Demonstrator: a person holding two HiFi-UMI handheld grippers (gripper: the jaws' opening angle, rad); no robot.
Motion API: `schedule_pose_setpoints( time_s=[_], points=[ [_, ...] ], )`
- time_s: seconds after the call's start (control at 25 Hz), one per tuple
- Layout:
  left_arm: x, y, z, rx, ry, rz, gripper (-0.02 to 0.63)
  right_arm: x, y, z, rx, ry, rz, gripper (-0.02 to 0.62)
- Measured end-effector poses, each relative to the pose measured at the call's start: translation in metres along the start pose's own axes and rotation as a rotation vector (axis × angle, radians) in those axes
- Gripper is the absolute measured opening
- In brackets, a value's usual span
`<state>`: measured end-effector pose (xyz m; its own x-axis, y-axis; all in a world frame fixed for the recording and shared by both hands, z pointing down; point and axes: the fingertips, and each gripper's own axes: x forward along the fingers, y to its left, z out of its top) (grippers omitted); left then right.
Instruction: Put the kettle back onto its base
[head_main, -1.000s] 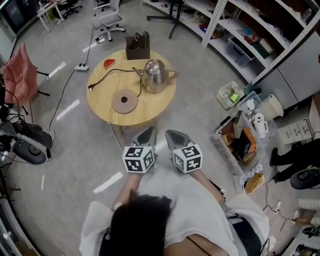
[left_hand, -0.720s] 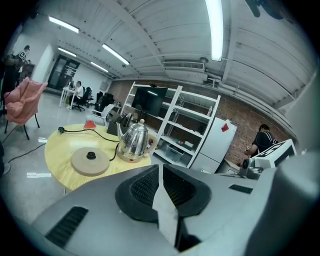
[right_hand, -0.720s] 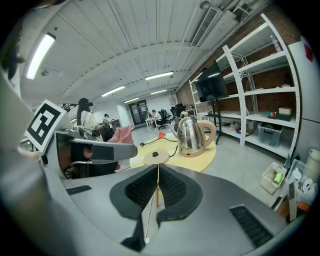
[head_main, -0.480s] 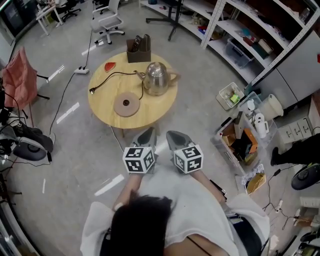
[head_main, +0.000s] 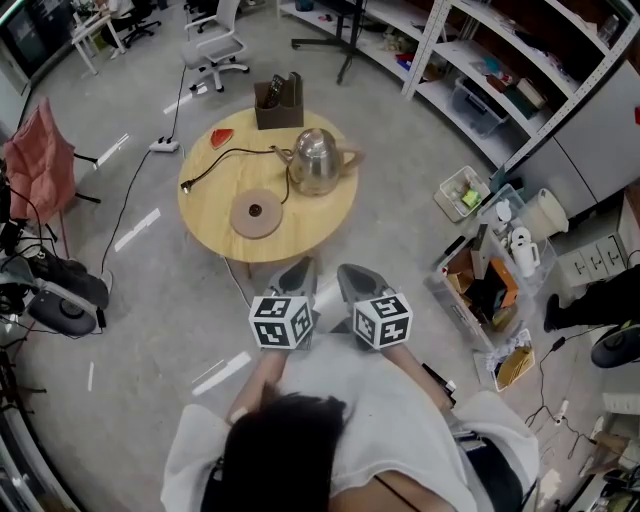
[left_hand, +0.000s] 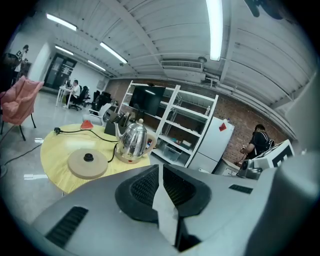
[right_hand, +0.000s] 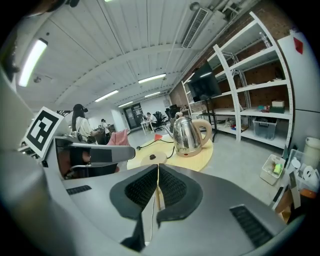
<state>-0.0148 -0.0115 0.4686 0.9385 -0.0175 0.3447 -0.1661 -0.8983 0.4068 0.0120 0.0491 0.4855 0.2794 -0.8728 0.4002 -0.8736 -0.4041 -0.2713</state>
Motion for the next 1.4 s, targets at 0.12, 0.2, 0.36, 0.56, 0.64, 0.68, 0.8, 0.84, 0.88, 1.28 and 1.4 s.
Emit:
schedule_pose_setpoints(
  time_s=[0.12, 0.2, 0.36, 0.56, 0.64, 0.68, 0.8, 0.84, 0.88, 1.28, 1.4],
  points=[
    [0.000, 0.002, 0.001, 0.003, 0.001, 0.000, 0.046, 0.002, 0.000, 0.002, 0.002, -0.004, -0.003, 0.028],
    [-0.001, 0.005, 0.002, 0.002, 0.002, 0.005, 0.046, 0.004, 0.000, 0.001, 0.006, -0.003, -0.005, 0.028],
    [-0.004, 0.015, 0.004, -0.012, -0.007, 0.023, 0.046, 0.009, 0.000, -0.003, 0.013, 0.008, -0.003, 0.028],
    [-0.003, 0.021, 0.007, -0.017, -0.005, 0.030, 0.046, 0.015, 0.002, 0.003, 0.006, 0.006, 0.004, 0.028],
    [0.001, 0.022, 0.011, -0.016, -0.009, 0.028, 0.046, 0.017, -0.001, 0.006, 0.002, 0.003, -0.003, 0.028],
    [0.002, 0.022, 0.012, -0.017, -0.010, 0.027, 0.046, 0.018, -0.003, 0.008, 0.000, 0.002, -0.009, 0.028],
    [0.007, 0.023, 0.013, -0.023, -0.006, 0.029, 0.046, 0.020, -0.012, 0.012, 0.000, 0.000, -0.027, 0.028],
    [0.009, 0.023, 0.012, -0.025, -0.004, 0.030, 0.046, 0.021, -0.015, 0.013, 0.000, 0.000, -0.033, 0.028],
    [0.011, 0.024, 0.011, -0.027, -0.002, 0.032, 0.046, 0.022, -0.019, 0.013, 0.000, 0.000, -0.039, 0.028],
    [0.036, 0.033, 0.015, -0.053, 0.001, 0.061, 0.046, 0.035, -0.053, 0.020, -0.005, 0.012, -0.074, 0.028],
    [0.044, 0.033, 0.016, -0.055, 0.007, 0.057, 0.046, 0.040, -0.063, 0.022, 0.000, 0.022, -0.079, 0.028]
  ],
)
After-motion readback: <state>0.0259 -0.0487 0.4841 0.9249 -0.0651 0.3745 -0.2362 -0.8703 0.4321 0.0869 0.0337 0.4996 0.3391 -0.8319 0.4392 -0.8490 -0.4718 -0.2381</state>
